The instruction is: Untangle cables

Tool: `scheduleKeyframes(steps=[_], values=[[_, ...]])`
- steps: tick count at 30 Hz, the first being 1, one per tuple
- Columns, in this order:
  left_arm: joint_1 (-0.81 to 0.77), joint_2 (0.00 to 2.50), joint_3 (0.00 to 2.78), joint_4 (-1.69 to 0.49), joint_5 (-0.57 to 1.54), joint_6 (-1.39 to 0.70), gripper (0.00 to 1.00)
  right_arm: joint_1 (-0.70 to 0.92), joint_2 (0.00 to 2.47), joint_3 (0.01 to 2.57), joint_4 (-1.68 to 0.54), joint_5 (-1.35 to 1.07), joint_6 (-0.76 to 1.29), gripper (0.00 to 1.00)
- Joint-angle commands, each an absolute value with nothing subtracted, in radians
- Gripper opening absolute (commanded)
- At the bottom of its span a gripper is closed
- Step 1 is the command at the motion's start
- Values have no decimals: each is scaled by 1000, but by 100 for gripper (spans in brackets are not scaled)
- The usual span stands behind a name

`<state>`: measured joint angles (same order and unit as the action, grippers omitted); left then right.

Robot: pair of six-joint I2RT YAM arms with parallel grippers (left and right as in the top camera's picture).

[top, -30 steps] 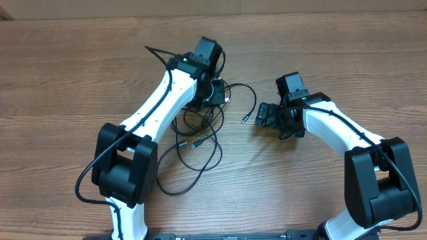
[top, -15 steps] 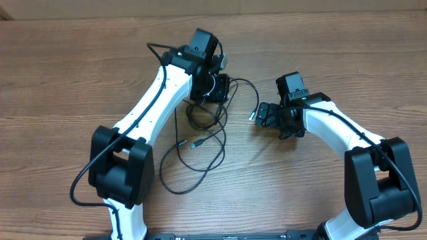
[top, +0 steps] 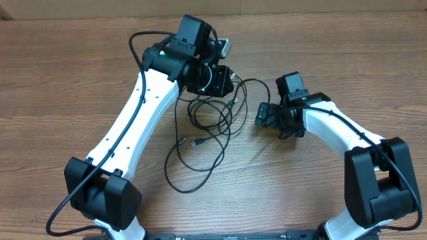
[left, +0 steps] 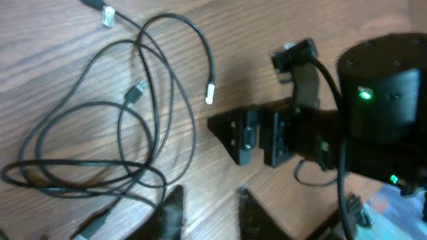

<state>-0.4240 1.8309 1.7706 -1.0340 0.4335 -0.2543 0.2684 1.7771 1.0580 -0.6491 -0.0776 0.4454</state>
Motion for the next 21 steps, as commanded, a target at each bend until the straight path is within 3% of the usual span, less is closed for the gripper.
scheduleKeyframes(steps=[1,10,17,18,21], values=[[-433,1851,1755,-1032,382,-246,35,266,1777,1048,-649,-66,472,100],[-505,1941,1723,-1001,359,-246,27,152,1777,1048,-653,-87,535,100],[-492,1987,1723,-1058,10,-286,29,97,1777,1048,-653,-425,408,100],[-479,1988,1723,-1068,-18,-292,29,97,1777,1048,-653,-465,388,99],[-427,1988,1723,-1090,-37,-292,31,115,1777,1048,-651,-553,393,75]])
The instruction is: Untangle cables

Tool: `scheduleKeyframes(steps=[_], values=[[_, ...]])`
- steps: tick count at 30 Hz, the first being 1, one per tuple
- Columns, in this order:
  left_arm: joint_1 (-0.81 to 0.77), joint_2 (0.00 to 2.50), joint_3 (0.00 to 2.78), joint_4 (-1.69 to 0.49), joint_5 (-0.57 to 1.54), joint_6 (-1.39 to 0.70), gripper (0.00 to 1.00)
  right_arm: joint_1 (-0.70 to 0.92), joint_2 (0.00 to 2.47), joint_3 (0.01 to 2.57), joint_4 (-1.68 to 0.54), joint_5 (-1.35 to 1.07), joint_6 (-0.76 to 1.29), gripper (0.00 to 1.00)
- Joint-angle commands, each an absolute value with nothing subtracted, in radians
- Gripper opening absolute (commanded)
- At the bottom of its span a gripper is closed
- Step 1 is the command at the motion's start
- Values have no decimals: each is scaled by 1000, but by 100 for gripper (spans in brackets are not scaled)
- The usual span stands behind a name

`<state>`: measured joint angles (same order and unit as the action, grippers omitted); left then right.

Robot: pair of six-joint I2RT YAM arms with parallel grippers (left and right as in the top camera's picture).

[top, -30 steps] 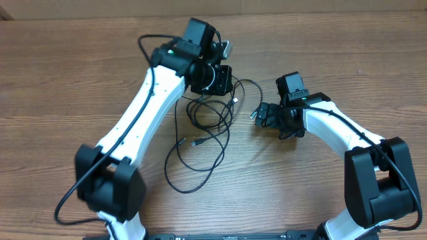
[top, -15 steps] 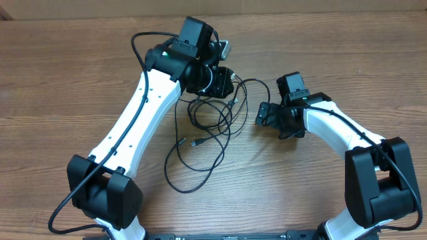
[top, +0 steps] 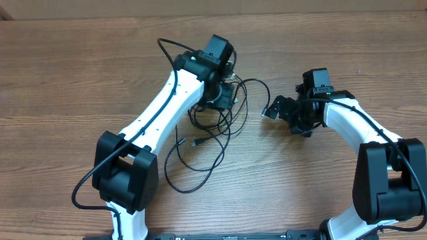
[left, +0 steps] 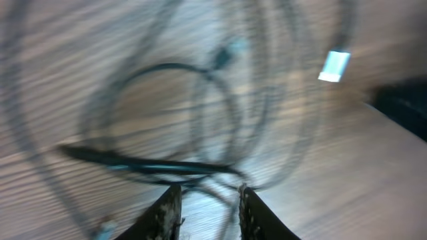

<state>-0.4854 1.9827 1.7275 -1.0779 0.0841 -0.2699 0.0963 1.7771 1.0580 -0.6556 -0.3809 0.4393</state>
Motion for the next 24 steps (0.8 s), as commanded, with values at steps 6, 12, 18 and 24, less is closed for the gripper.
scheduleKeyframes(steps=[6,12,18,24], values=[[-309,1988,1693,-1102,-36,-292,32,191,1777,1048,-599,-538,485,52],[-220,1988,1482,-950,-25,-292,27,284,1777,1048,-516,-358,630,47],[-180,1988,1407,-853,-7,-292,27,352,1778,1048,-470,-197,710,39],[-178,1988,1407,-798,-7,-292,26,394,1783,1048,-420,-172,710,34]])
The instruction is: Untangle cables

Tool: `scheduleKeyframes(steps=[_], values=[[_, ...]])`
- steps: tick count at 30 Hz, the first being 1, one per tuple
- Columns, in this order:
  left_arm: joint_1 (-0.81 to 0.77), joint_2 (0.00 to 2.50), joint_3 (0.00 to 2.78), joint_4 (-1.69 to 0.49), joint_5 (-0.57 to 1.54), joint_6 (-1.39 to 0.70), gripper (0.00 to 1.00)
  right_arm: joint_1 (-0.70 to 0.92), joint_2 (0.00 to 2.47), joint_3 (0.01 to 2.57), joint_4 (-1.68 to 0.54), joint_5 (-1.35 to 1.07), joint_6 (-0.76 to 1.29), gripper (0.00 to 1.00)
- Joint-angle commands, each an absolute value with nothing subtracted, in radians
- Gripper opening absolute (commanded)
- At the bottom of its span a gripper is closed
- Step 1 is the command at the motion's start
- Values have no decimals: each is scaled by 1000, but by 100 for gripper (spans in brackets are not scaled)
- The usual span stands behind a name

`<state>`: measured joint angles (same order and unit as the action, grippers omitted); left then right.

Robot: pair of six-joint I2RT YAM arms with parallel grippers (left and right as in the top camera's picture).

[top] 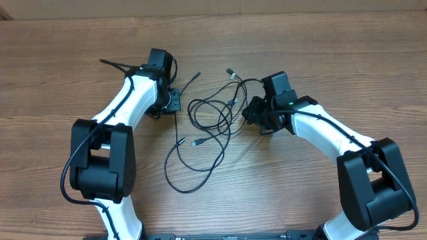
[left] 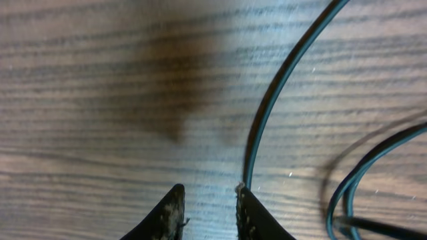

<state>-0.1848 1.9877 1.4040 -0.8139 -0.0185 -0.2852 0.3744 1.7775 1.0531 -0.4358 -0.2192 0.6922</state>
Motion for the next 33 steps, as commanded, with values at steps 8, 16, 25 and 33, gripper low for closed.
scheduleKeyframes(steps=[8,16,25,33], values=[[-179,1988,1407,-791,-7,-292,27,410,1825,1048,-390,-146,710,24],[-179,1988,1407,-788,-7,-292,27,410,1829,1048,-382,-147,710,17],[-179,1988,1407,-788,-7,-292,33,393,1807,1065,-421,-312,596,4],[-177,1988,1407,-785,-7,-292,39,377,1570,1115,-447,-430,541,4]])
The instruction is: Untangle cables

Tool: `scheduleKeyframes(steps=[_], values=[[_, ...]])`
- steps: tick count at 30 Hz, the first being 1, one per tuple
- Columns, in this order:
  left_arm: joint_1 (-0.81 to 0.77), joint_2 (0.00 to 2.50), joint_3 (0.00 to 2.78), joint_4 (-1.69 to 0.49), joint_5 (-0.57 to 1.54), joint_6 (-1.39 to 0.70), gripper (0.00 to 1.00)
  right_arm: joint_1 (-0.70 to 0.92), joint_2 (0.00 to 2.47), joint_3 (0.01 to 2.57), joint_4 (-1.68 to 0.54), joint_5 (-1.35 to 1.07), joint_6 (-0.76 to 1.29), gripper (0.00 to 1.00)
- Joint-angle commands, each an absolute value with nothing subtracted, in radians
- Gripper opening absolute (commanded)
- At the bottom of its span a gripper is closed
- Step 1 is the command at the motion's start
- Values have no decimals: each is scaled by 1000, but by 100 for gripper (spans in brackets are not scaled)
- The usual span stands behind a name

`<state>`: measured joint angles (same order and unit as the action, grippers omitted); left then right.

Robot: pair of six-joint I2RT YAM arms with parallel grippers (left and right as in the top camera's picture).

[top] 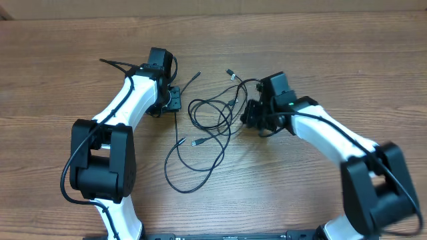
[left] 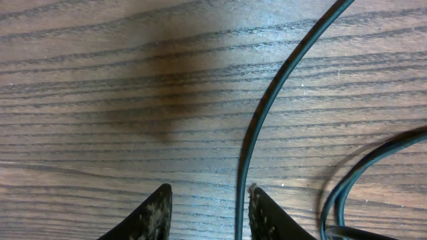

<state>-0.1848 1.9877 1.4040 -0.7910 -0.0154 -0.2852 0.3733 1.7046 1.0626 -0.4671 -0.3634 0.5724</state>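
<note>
Thin black cables (top: 212, 115) lie in a loose tangle on the table's middle, their plug ends spread around it. My left gripper (top: 173, 100) sits low at the tangle's left edge. In the left wrist view the gripper (left: 208, 197) is open, and one black strand (left: 267, 107) runs down between the fingers, close against the right finger (left: 263, 213). A second loop (left: 360, 173) curves at the lower right. My right gripper (top: 248, 115) is at the tangle's right edge, over a strand; its jaws do not show.
The wooden table (top: 60, 147) stretches to both sides and toward the front. One plug end (top: 199, 75) points up-left of the tangle, and another (top: 229, 71) lies beside it. Two more ends (top: 188, 142) lie below the tangle.
My left gripper's fingers stand wider apart, and the strand that lay at the right fingertip now lies between them. The right gripper has hardly moved.
My left gripper was over the tangle's upper part with the right gripper off to the right. By 1.1 s ago the left gripper was at the tangle's left edge, low over a strand, and the right gripper at its right edge. Now the left fingers have opened wider.
</note>
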Motion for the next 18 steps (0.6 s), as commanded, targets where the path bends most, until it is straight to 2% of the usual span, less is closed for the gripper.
scheduleKeyframes(steps=[1,9,18], values=[[-177,1988,1407,-784,-7,-292,40,379,1524,1115,-429,-465,540,4],[-177,1988,1407,-781,-7,-292,40,379,1265,1115,-200,-875,414,4],[-177,1988,1407,-781,-7,-292,41,375,1087,1115,107,-906,384,4]])
